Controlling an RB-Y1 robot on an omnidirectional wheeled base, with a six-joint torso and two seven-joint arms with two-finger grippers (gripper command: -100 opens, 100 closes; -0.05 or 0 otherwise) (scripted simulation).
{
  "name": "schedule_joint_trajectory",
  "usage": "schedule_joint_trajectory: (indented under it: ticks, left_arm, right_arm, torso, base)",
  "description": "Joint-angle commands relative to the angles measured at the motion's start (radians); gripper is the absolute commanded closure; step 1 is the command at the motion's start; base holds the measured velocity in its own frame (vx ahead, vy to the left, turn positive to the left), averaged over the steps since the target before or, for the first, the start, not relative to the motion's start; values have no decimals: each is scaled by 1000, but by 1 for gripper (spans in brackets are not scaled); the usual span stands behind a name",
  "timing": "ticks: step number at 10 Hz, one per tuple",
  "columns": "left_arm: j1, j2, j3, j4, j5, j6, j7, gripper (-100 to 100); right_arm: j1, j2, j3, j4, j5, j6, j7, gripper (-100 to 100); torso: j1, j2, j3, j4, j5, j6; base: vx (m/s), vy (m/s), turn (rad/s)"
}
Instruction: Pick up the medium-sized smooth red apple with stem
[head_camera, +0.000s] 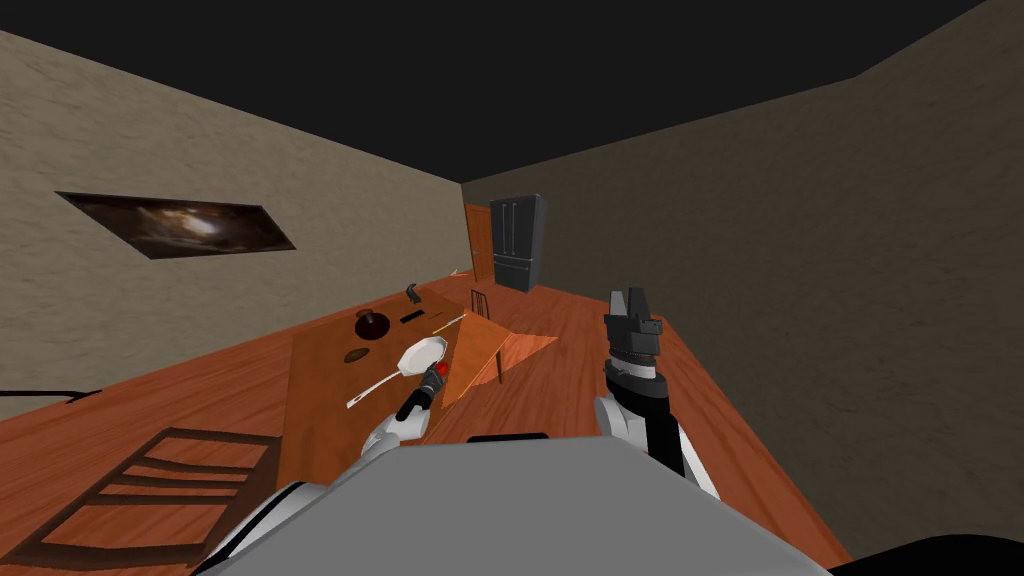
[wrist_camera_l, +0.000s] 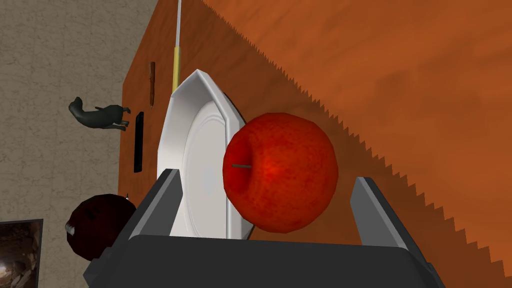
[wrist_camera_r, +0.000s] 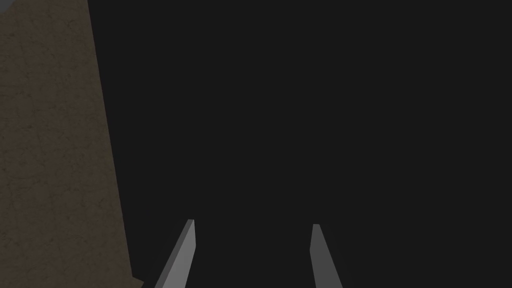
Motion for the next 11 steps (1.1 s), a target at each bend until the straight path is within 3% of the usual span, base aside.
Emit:
schedule_joint_trajectory:
  ticks: [1, 7, 8, 9, 11]
  left_arm:
    - [-15, -15, 36, 27, -8, -9, -17, -100]
    - [-90, -68, 153, 163, -36, -55, -64, -100]
    - [-81, -63, 141, 147, -33, -48, -59, -100]
    - [-82, -64, 143, 149, -34, -50, -61, 100]
    - [-82, -63, 143, 149, -34, -50, -61, 100]
  right_arm:
    - [0, 0, 0, 0, 0, 0, 0, 0]
    - [0, 0, 0, 0, 0, 0, 0, 0]
    - [0, 0, 0, 0, 0, 0, 0, 0]
    - [0, 0, 0, 0, 0, 0, 0, 0]
    - [0, 0, 0, 0, 0, 0, 0, 0]
  torso:
    - [0, 0, 0, 0, 0, 0]
    - [-1, 0, 0, 0, 0, 0]
    - [-1, 0, 0, 0, 0, 0]
    - [-2, -1, 0, 0, 0, -1]
    - [-3, -2, -1, 0, -1, 0]
  base:
    - [-25, 62, -129]
    - [-28, 47, -107]
    - [-14, 21, -18]
    - [0, 0, 0]
    - [0, 0, 0]
